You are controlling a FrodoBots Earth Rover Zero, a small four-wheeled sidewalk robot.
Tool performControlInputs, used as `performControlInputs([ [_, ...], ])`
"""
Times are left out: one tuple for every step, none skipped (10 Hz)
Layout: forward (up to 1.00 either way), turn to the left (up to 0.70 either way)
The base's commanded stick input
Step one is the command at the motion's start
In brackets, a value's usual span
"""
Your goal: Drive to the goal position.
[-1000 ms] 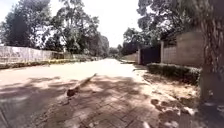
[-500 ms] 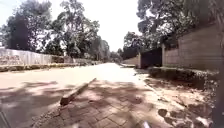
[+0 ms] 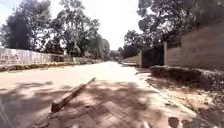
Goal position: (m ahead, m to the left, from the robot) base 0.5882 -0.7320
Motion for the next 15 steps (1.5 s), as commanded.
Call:
performControlInputs([
  [0.7,0.0],
  [0.7,0.0],
  [0.7,0.0],
  [0.7,0.0],
  [0.7,0.0],
  [0.7,0.0],
  [0.7,0.0],
  [0.7,0.0],
  [0.7,0.0],
  [0.7,0.0],
  [0.7,0.0],
  [0.7,0.0],
  [0.7,0.0],
  [0.7,0.0],
  [0.7,0.0],
])
